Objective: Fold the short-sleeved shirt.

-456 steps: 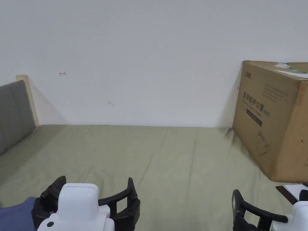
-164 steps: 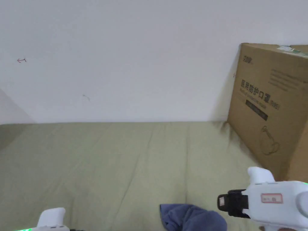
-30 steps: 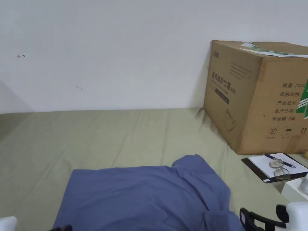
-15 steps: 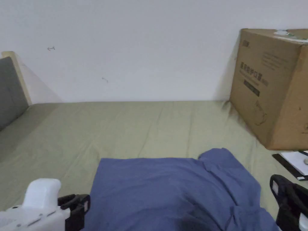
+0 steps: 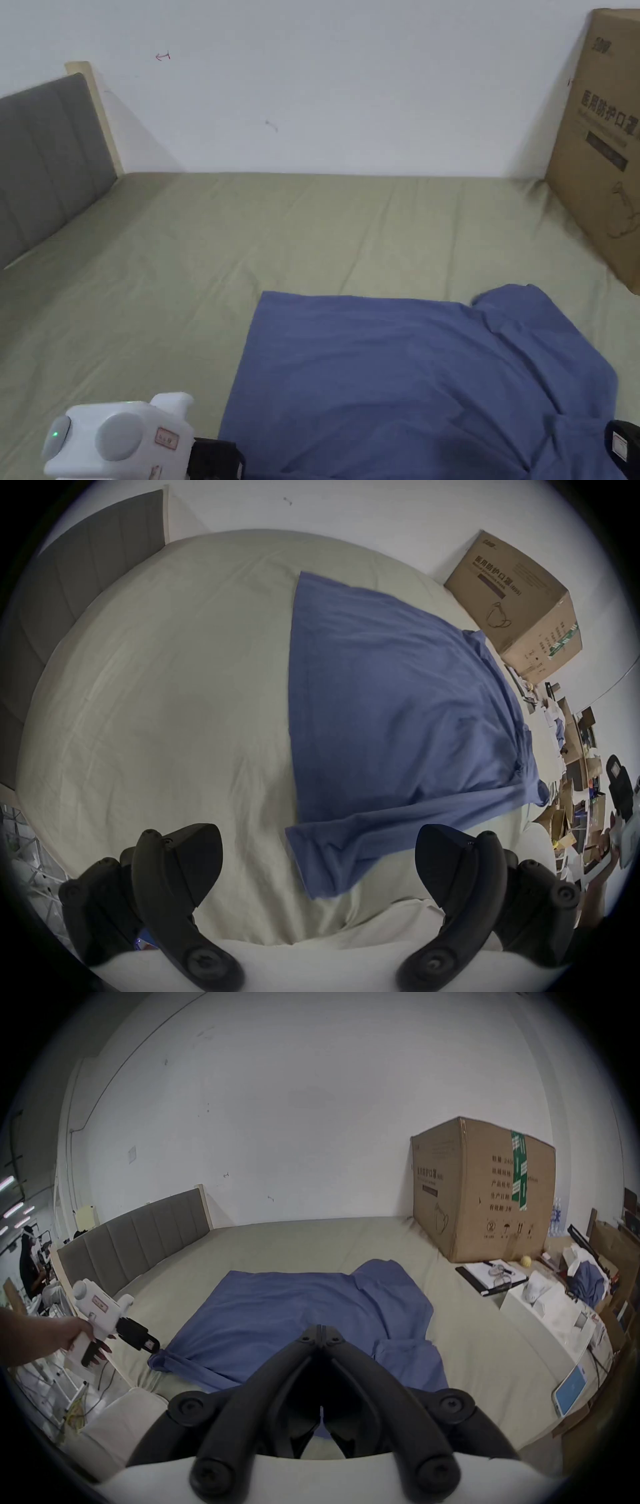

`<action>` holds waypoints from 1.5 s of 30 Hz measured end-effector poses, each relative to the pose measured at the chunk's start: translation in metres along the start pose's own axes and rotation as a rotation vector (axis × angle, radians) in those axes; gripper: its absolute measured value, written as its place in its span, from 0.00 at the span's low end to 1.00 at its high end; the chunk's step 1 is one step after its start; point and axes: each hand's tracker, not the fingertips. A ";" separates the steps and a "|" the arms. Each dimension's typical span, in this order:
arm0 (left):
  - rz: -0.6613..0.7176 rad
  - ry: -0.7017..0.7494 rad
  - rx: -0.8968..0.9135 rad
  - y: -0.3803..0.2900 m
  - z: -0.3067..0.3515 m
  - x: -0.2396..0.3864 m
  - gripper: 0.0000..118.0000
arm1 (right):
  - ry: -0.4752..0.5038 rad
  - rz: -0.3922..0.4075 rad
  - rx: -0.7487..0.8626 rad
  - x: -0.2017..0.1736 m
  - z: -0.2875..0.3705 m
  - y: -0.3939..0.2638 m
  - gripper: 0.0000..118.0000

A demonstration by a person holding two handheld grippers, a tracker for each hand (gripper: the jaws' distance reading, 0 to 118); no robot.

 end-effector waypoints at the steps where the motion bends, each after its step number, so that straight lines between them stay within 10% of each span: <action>1: 0.003 0.007 -0.010 0.000 -0.007 -0.003 0.96 | -0.002 -0.007 -0.005 0.002 0.001 -0.001 0.00; 4: -0.018 -0.003 -0.045 -0.004 -0.015 0.006 0.87 | -0.013 -0.014 -0.022 0.002 -0.005 -0.001 0.00; 6: -0.063 0.037 -0.049 -0.014 -0.015 0.018 0.37 | -0.019 -0.013 -0.031 0.004 -0.005 -0.002 0.00; 10: -0.048 -0.017 0.038 -0.024 0.004 0.022 0.05 | -0.033 -0.007 -0.037 0.006 -0.004 -0.003 0.00; 16: -0.046 -0.104 0.396 -0.060 0.047 0.032 0.04 | -0.067 0.008 -0.086 0.047 -0.013 -0.005 0.00; 20: -0.134 -0.080 0.501 -0.078 0.058 0.042 0.04 | -0.058 -0.159 -0.312 0.093 -0.036 -0.022 0.00; 21: -0.139 -0.075 0.499 -0.080 0.057 0.044 0.04 | -0.060 -0.214 -0.403 0.105 -0.041 -0.030 0.05; 24: -0.137 -0.071 0.480 -0.084 0.055 0.047 0.04 | -0.102 -0.287 -0.545 0.129 -0.057 -0.055 0.91; 25: -0.138 -0.067 0.476 -0.085 0.054 0.048 0.04 | -0.115 -0.296 -0.595 0.138 -0.062 -0.066 1.00; 35: -0.165 -0.027 0.445 -0.085 0.058 0.057 0.04 | -0.142 -0.249 -0.716 0.157 -0.086 -0.089 0.87; 38: -0.181 -0.015 0.432 -0.084 0.057 0.058 0.04 | -0.151 -0.187 -0.703 0.156 -0.093 -0.085 0.67; 41: -0.173 -0.018 0.419 -0.083 0.057 0.059 0.04 | -0.134 -0.192 -0.702 0.158 -0.096 -0.084 0.16; 45: -0.154 -0.023 0.416 -0.083 0.058 0.056 0.04 | -0.116 -0.209 -0.670 0.156 -0.087 -0.078 0.08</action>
